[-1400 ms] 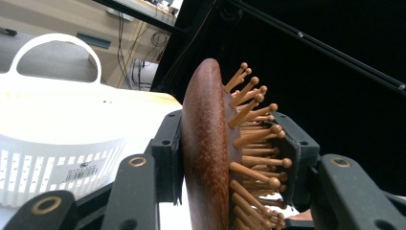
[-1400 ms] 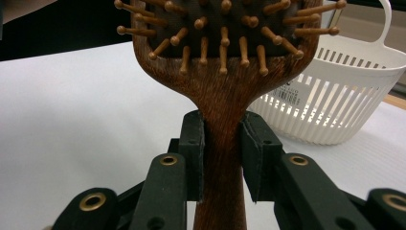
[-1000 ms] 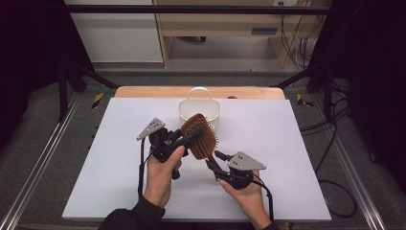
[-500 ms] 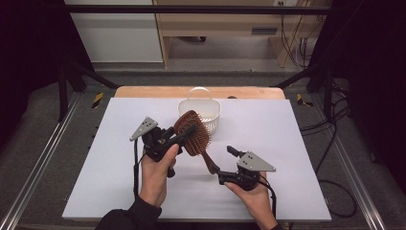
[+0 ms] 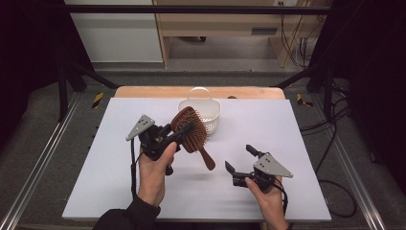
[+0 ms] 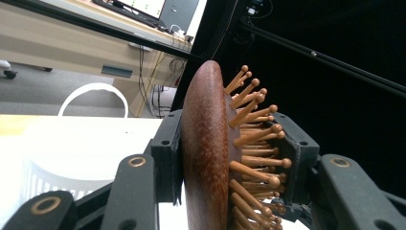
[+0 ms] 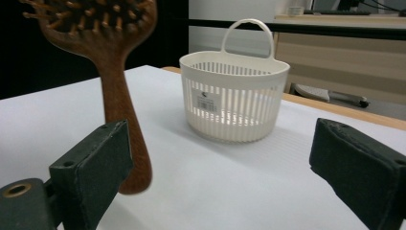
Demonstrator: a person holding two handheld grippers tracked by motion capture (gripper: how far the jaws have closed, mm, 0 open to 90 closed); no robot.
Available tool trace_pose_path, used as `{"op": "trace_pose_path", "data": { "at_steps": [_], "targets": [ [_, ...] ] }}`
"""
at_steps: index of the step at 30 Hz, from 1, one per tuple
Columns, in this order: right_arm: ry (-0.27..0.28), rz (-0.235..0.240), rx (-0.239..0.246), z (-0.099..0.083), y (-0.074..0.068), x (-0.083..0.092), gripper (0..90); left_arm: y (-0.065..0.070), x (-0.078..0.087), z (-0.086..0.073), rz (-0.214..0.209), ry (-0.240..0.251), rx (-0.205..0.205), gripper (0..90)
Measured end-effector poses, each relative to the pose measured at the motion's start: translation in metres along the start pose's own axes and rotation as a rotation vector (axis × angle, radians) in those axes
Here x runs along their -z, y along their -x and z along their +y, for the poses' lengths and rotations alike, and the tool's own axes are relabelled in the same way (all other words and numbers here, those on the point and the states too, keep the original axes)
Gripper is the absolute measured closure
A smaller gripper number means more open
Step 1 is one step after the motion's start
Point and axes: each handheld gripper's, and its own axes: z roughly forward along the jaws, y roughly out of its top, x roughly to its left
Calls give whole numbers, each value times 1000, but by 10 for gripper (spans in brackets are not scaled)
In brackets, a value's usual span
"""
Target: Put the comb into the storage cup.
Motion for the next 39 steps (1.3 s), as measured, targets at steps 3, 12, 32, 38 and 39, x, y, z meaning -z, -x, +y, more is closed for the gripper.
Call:
{"op": "trace_pose_path", "data": {
  "at_steps": [3, 12, 32, 38, 39],
  "targets": [
    [-7, -12, -22, -3, 8, 6, 71, 1, -1, 2, 5, 0, -4, 517],
    [-18, -18, -50, -9, 17, 15, 54, 15, -5, 14, -2, 18, -67, 516],
    [-17, -92, -83, -23, 35, 32, 36, 28, -71, 95, 49, 59, -84, 515],
    [-11, -97, -102, -23, 38, 32, 36, 19, -92, 116, 105, 79, -81, 516],
    [-8, -95, -103, -23, 38, 32, 36, 18, -95, 118, 116, 77, -91, 515]
  ]
}}
